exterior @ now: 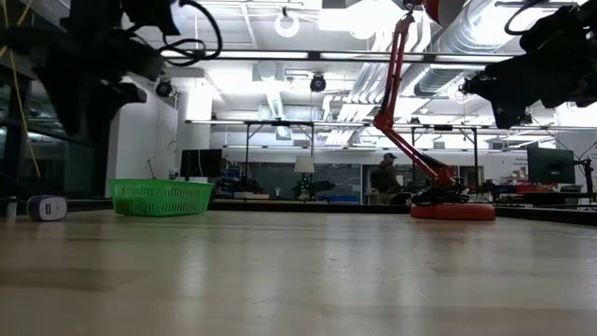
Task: Pick & Place Office items
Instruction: Put the violet charger adapter into the green bin
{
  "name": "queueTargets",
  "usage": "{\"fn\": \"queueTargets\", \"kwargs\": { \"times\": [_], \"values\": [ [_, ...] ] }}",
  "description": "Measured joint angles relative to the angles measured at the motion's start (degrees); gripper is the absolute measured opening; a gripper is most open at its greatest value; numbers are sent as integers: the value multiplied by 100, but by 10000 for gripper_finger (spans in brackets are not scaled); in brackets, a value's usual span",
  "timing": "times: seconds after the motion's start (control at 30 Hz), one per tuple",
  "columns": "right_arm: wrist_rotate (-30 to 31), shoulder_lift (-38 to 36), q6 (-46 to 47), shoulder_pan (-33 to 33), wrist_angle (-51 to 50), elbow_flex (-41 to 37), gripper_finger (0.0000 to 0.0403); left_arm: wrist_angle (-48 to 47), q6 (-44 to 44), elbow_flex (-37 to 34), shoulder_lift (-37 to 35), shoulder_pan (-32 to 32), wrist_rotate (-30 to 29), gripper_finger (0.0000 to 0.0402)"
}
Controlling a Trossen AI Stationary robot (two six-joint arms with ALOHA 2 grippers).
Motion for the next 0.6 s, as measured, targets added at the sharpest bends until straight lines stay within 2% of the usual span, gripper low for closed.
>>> {"fn": "queueTargets", "kwargs": {
  "times": [0.27,0.6],
  "values": [
    [2,1,-1,0,0,0,146,60,836,-397,50,-510,-268,190],
    [2,2,0,0,2,-2,146,307,1025,-463,507,-598,-470,190]
  ]
}}
